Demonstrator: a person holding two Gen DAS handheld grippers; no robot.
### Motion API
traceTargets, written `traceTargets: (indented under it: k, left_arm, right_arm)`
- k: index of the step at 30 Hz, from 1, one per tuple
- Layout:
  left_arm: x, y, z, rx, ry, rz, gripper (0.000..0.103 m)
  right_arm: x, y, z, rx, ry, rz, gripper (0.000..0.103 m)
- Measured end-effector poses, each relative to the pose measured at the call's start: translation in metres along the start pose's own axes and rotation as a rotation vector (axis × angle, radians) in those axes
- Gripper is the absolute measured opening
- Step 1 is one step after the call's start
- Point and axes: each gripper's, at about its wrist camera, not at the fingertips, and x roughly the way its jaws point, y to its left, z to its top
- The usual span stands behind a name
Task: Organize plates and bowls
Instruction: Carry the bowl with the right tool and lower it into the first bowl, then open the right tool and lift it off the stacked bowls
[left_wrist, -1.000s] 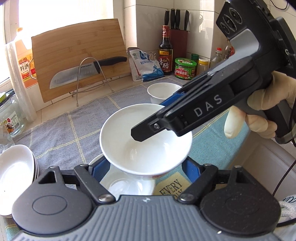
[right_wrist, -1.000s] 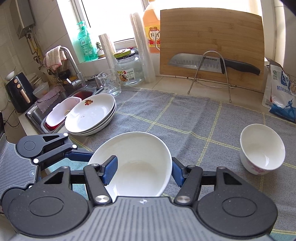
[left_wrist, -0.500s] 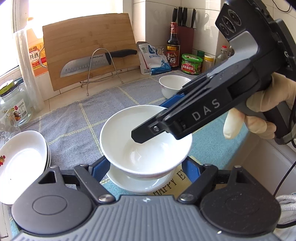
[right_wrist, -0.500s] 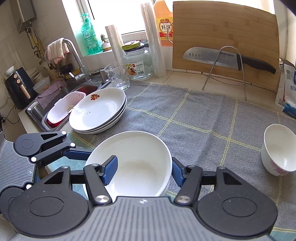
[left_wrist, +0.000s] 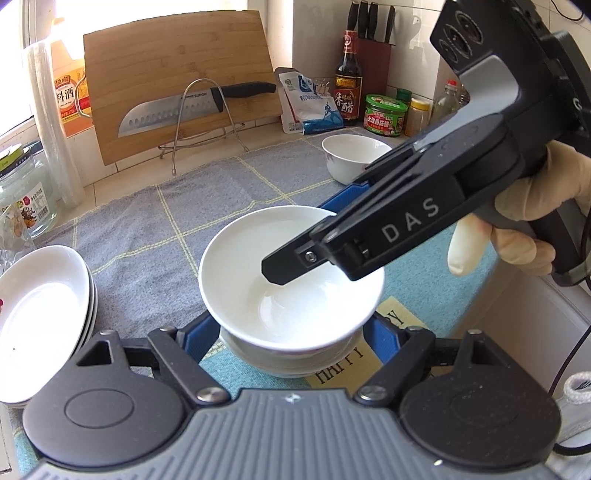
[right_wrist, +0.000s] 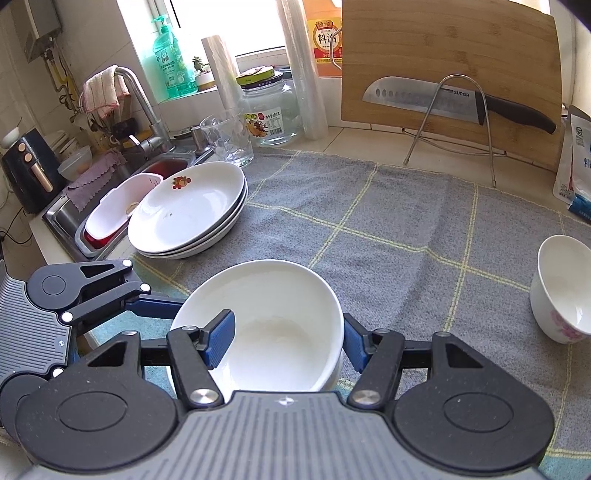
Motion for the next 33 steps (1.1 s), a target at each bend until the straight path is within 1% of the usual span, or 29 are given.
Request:
traceTargets:
  k: [7,9,10,11,13,16,18,24,28,33]
  left_arm:
    - [0.002,0.002,-0.003,-0.008,0.01,-0.003,0.084]
    - [0.003,0.002,-0.003,-0.007,0.017,-0.001,0.084]
    - [0.005,0.002,-0.003,-0.006,0.024,-0.001,0.084]
    - [0.006,0.002,-0.004,-0.006,0.023,-0.001,0.088]
    - [0.003,0.002,-0.005,-0.003,0.006,-0.005,0.092]
    - [0.0,0.002,-0.004,-0.003,-0.005,-0.008,0.094]
    - [-0.002,0.002,-0.004,-0.002,-0.009,-0.011,0.094]
    - [-0.011,0.0,-0.003,0.015,-0.03,-0.033,0.096]
    - [-0.016,0.001,0.003,0.028,-0.051,-0.051,0.098]
    - [-0.015,0.003,0.014,0.057,-0.055,-0.119,0.099]
  right_arm:
    - [0.003,0.0,0.001,0.001,0.007,0.009,0.068]
    - [0.004,0.0,0.0,-0.002,0.009,0.013,0.069]
    - [0.005,0.0,0.0,-0.006,0.009,0.016,0.075]
    - [0.005,0.001,-0.001,-0.015,0.008,0.013,0.082]
    - [0.003,0.003,-0.001,-0.029,-0.001,0.009,0.086]
    - [0.002,0.004,0.0,-0.032,-0.009,0.005,0.095]
    - [0.001,0.004,0.0,-0.037,-0.014,-0.005,0.097]
    - [-0.001,0.003,0.0,-0.039,-0.02,-0.033,0.101]
    - [-0.006,-0.001,-0.001,-0.022,-0.037,-0.058,0.101]
    - [-0.023,-0.006,-0.006,0.028,-0.081,-0.133,0.101]
